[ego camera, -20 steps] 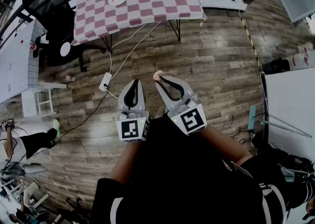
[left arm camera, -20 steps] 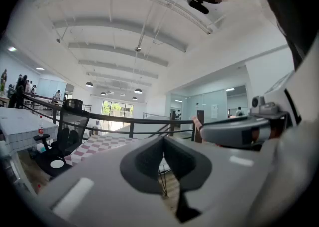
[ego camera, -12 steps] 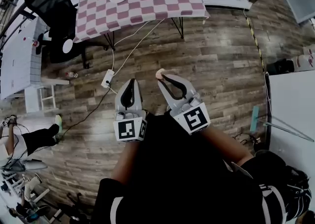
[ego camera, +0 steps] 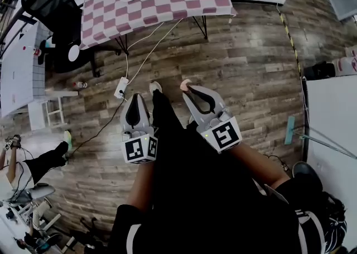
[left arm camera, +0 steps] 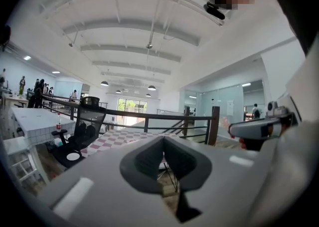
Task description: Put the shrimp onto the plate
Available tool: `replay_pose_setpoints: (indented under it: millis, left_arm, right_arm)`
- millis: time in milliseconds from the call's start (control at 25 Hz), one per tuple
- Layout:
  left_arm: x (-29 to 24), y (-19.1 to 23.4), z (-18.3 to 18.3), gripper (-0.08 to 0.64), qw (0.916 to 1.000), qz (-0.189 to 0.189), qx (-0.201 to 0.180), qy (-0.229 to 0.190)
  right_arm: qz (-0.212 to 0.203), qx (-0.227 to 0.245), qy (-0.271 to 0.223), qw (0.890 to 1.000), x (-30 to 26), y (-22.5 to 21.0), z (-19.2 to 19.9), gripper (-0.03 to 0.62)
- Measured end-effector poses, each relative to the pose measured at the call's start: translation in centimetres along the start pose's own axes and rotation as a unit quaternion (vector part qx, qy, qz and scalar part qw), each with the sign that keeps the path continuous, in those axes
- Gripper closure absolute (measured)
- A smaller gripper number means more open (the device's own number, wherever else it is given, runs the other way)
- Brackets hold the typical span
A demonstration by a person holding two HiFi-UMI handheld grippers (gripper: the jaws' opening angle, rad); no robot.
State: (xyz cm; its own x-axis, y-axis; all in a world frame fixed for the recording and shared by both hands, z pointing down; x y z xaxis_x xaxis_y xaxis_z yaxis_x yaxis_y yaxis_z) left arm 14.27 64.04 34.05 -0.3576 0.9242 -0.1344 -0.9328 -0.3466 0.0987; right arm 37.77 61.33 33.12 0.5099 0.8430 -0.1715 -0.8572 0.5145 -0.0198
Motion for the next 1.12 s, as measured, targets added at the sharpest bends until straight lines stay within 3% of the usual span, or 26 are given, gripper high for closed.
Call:
replay_pose_setpoints:
  millis: [280,800,1120]
  left_arm:
    - [-5.2,3.7,0.9,0.551,0.9994,0.014,0.031,-0.006]
    - [-18.9,16.9,-2.4,0.551,0.9992,0.038,0.009,-0.001]
    - [-24.1,23.5,-4.0,0.551,0.9976,0.061,0.030,0.010]
  right_arm:
    - [0.028,0.009,0.016,0.999,-4.5,-2.1,0.1,0.541]
    - [0.031,0.029,0.052,0.998,-24.9,-2.8,-3.4,0.541]
    - [0.026,0.031,0.068,0.997,-34.3,-2.0,-5.7,0.541]
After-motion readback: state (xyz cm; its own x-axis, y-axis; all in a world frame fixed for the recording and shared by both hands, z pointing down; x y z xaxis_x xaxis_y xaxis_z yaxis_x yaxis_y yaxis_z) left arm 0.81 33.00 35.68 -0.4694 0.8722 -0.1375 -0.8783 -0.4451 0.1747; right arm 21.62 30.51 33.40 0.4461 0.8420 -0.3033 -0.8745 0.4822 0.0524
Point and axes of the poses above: the fingertips, and each gripper's own axes: x backward along the fingers, y to its left, z out of its underside, the point moved 10 cm from there along x, backward along the fingers, and after that the axes turned 13 degrees about z, right-handed, at the moved point
